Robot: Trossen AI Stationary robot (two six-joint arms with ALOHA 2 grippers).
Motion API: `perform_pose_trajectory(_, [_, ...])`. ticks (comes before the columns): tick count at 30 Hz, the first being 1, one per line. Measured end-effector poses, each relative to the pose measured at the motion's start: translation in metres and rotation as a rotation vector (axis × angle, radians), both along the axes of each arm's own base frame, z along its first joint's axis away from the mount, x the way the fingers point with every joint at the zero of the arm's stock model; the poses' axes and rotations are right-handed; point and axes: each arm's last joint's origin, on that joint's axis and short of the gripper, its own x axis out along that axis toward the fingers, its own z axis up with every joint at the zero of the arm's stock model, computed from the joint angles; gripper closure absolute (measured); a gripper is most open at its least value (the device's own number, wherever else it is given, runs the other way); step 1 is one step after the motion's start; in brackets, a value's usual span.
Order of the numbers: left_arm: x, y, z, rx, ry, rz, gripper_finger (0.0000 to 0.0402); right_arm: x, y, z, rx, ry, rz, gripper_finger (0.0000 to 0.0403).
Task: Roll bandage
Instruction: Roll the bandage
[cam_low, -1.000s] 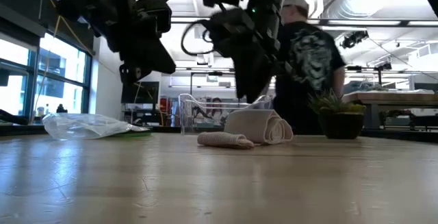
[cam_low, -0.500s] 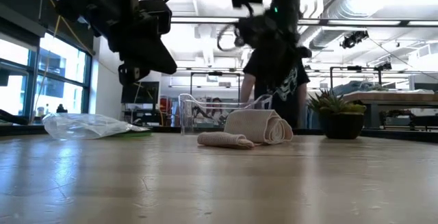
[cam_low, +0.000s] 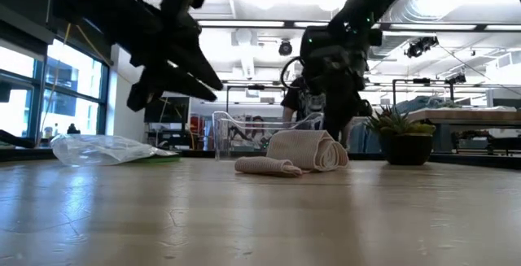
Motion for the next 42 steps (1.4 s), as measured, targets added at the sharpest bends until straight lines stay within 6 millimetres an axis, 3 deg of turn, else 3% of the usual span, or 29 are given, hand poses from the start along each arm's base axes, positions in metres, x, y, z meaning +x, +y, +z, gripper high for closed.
perform_pose_trajectory(6, [0.017, -0.011, -0.025, -0.105, 0.008, 0.077, 0.0256, -0.002, -0.001, -0.022, 0.047, -0.036, 0.031, 0.0238])
perform_pose_trajectory(9, [0.03, -0.015, -0.026, -0.12, -0.005, 0.12, 0.024, 0.002, -0.003, -0.029, 0.002, -0.058, 0.054, 0.0227])
perform_pose_trajectory(17, [0.057, -0.021, -0.031, -0.142, -0.009, 0.157, 0.0233, 0.011, -0.005, -0.051, 0.026, -0.052, 0.065, 0.0224])
perform_pose_trajectory(25, [0.057, -0.022, -0.036, -0.152, 0.057, 0.135, 0.0233, 0.022, 0.008, -0.052, 0.051, -0.105, 0.087, 0.0226])
perform_pose_trajectory(28, [0.057, -0.023, -0.037, -0.169, 0.071, 0.11, 0.0233, 0.026, 0.017, -0.053, 0.007, -0.06, 0.055, 0.0257])
perform_pose_trajectory(33, [0.049, -0.021, -0.031, -0.143, 0.133, 0.097, 0.0233, 0.029, 0.028, -0.054, -0.022, 0.002, 0.004, 0.0383])
perform_pose_trajectory(38, [0.027, -0.016, -0.011, -0.035, 0.252, 0.072, 0.0233, 0.016, 0.03, -0.059, 0.039, 0.131, -0.114, 0.0399])
perform_pose_trajectory(42, [0.007, -0.009, 0.006, 0.096, 0.34, 0.047, 0.0233, -0.005, 0.047, -0.066, 0.124, 0.159, -0.207, 0.0401])
